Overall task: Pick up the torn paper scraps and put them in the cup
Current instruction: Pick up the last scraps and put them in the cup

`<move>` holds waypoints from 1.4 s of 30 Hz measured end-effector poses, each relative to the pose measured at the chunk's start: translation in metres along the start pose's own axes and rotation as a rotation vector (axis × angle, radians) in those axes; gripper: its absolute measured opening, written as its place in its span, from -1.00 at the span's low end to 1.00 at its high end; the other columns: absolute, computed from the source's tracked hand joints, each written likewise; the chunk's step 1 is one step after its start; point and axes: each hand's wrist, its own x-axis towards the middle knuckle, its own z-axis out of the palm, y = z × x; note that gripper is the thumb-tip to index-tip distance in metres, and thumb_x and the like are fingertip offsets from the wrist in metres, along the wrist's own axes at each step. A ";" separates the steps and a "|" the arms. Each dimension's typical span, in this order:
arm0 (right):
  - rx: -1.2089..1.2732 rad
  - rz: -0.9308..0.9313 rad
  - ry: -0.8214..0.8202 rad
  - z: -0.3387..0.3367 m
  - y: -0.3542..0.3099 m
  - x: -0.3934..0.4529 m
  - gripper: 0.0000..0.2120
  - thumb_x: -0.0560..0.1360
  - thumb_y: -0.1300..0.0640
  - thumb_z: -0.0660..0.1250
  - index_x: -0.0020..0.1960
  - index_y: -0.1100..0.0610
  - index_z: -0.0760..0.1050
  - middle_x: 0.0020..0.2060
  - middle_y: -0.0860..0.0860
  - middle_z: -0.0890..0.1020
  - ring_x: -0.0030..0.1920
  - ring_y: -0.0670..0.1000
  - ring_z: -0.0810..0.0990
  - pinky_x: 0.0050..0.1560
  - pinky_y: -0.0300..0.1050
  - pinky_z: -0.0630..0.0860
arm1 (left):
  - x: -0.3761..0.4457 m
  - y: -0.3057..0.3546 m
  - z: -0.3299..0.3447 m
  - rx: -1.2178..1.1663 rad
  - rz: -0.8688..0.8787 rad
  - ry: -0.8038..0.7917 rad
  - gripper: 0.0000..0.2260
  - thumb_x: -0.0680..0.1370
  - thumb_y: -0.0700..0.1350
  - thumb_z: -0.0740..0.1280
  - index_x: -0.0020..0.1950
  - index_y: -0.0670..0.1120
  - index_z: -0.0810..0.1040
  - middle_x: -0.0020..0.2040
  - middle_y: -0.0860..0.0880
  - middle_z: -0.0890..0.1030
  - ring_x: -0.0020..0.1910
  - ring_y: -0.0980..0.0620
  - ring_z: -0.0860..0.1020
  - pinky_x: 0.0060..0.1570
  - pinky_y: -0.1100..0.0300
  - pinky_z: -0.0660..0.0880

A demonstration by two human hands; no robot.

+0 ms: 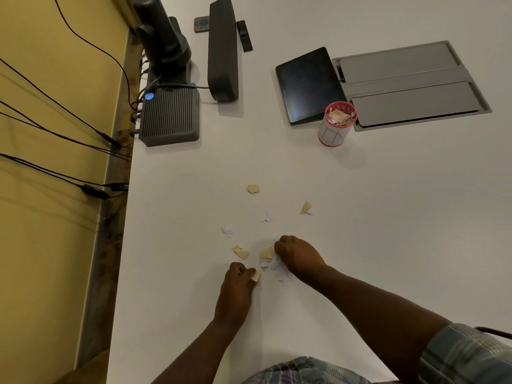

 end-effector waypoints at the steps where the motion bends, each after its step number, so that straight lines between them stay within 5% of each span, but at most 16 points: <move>1: 0.076 0.095 0.030 -0.002 0.002 0.002 -0.87 0.51 0.25 0.21 -0.06 0.20 0.53 -0.11 0.12 0.58 -0.08 0.12 0.56 -0.17 -0.08 0.42 | 0.002 -0.001 -0.001 0.020 0.040 0.010 -0.84 0.55 -0.18 0.31 0.11 -0.17 0.58 -0.05 0.03 0.47 -0.09 0.06 0.48 -0.11 0.39 0.38; 4: 0.341 0.347 0.156 -0.012 0.010 0.007 -0.89 0.46 0.28 0.29 -0.14 0.23 0.60 -0.18 0.11 0.67 -0.18 0.07 0.59 -0.24 -0.22 0.42 | 0.011 0.000 -0.005 0.051 0.091 0.028 -0.88 0.51 -0.24 0.35 0.01 -0.20 0.64 -0.07 -0.10 0.56 -0.09 0.00 0.52 -0.07 0.21 0.45; 9: 0.596 0.522 0.252 -0.043 0.027 0.018 -0.95 0.41 0.24 0.41 -0.20 0.20 0.64 -0.21 -0.01 0.68 -0.24 -0.12 0.54 -0.35 -0.55 0.31 | 0.044 0.010 -0.019 -0.095 -0.050 0.105 -0.93 0.43 -0.27 0.42 -0.26 -0.20 0.62 -0.27 -0.09 0.62 -0.27 0.00 0.56 -0.24 0.20 0.46; 14: 0.858 0.609 0.371 -0.094 0.053 0.034 -0.94 0.33 0.20 0.49 -0.30 0.13 0.63 -0.29 -0.05 0.69 -0.22 -0.08 0.64 -0.25 -0.33 0.51 | 0.103 0.042 -0.049 -0.320 -0.206 0.058 -0.94 0.40 -0.18 0.48 -0.17 -0.15 0.69 -0.26 -0.06 0.69 -0.25 0.03 0.65 -0.11 0.12 0.61; 18: 0.949 0.612 0.537 -0.147 0.080 0.045 -0.89 0.32 0.17 0.53 -0.32 0.06 0.63 -0.30 -0.05 0.70 -0.25 -0.09 0.66 -0.14 -0.18 0.59 | 0.154 0.085 -0.072 -0.436 -0.120 0.104 -0.90 0.39 -0.20 0.49 -0.12 -0.17 0.68 -0.22 -0.09 0.70 -0.23 0.05 0.65 -0.06 0.17 0.59; 25: 0.819 0.633 0.735 -0.226 0.131 0.063 -0.83 0.33 0.16 0.50 -0.37 -0.01 0.58 -0.33 -0.09 0.67 -0.19 -0.04 0.67 -0.11 -0.11 0.62 | 0.231 0.182 -0.089 -0.538 0.007 0.106 -0.88 0.38 -0.19 0.50 -0.30 0.00 0.64 -0.31 -0.02 0.66 -0.32 0.12 0.63 -0.28 0.37 0.55; 28: 0.792 0.643 0.767 -0.244 0.152 0.073 -0.86 0.35 0.19 0.50 -0.33 0.03 0.59 -0.28 0.02 0.69 -0.22 -0.02 0.68 -0.13 -0.11 0.64 | 0.260 0.220 -0.085 -0.560 0.034 0.074 -0.90 0.38 -0.20 0.49 -0.30 -0.05 0.64 -0.32 -0.02 0.64 -0.33 0.09 0.64 -0.21 0.23 0.59; 31: 0.726 0.652 0.763 -0.253 0.168 0.084 -0.94 0.35 0.17 0.49 -0.26 0.12 0.63 -0.27 0.03 0.70 -0.26 -0.06 0.65 -0.19 -0.17 0.60 | 0.286 0.248 -0.081 -0.522 0.054 0.084 -0.86 0.38 -0.14 0.49 -0.38 -0.07 0.61 -0.38 -0.02 0.64 -0.30 0.00 0.66 -0.17 0.13 0.59; 37: 0.539 0.588 0.708 -0.254 0.188 0.113 -0.93 0.39 0.19 0.45 -0.23 0.19 0.62 -0.30 0.02 0.66 -0.32 -0.08 0.58 -0.30 -0.28 0.49 | 0.327 0.287 -0.066 -0.429 0.099 0.085 -0.80 0.44 -0.11 0.45 -0.23 -0.26 0.63 -0.24 -0.25 0.65 -0.20 -0.20 0.64 -0.15 0.01 0.60; 42: 0.317 0.480 0.618 -0.245 0.195 0.134 -0.93 0.44 0.22 0.38 -0.18 0.19 0.63 -0.27 0.05 0.65 -0.29 -0.04 0.56 -0.31 -0.33 0.41 | 0.344 0.297 -0.047 -0.317 0.142 0.093 -0.83 0.47 -0.13 0.42 -0.24 -0.23 0.63 -0.29 -0.19 0.63 -0.33 -0.06 0.57 -0.31 0.20 0.51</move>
